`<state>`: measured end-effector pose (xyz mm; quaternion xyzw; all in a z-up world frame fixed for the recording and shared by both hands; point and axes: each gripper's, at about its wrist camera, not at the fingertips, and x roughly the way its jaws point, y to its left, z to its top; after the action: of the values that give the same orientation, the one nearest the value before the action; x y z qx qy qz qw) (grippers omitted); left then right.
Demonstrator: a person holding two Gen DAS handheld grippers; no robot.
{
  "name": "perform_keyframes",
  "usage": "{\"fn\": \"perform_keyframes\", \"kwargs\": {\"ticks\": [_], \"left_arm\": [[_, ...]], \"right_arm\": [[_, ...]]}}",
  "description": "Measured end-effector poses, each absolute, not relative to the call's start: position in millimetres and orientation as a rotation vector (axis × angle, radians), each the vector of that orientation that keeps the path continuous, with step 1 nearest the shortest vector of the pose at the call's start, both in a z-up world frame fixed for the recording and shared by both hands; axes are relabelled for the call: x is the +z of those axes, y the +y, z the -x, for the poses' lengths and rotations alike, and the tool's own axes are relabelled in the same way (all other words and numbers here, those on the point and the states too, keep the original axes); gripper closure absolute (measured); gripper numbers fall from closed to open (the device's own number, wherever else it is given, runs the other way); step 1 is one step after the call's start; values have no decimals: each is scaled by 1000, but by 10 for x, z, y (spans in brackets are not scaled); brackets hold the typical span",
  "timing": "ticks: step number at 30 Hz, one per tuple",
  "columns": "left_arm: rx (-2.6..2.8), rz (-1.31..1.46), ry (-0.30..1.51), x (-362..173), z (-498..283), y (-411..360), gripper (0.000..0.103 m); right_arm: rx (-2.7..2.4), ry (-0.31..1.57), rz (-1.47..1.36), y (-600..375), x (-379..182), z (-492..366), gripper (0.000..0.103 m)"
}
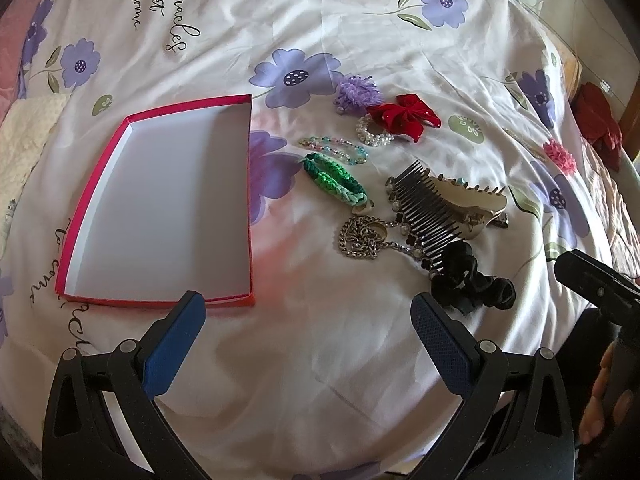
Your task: Organize jewelry
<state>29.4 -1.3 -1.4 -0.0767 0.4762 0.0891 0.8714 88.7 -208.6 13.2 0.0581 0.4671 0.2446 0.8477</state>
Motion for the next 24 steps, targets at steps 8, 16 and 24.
{"fn": "perform_keyframes", "kwargs": {"ticks": [8, 16, 24], "left_arm": [[184, 172, 1001, -16, -352, -7, 0], [162, 214, 1009, 4, -495, 126, 0], [148, 236, 1019, 27, -681, 224, 0]], "right_arm": [[515, 975, -118, -2062, 162, -955, 2], [525, 977, -147, -2023, 186, -1107, 2], [535, 976, -188, -1958, 214, -1366, 3]]}}
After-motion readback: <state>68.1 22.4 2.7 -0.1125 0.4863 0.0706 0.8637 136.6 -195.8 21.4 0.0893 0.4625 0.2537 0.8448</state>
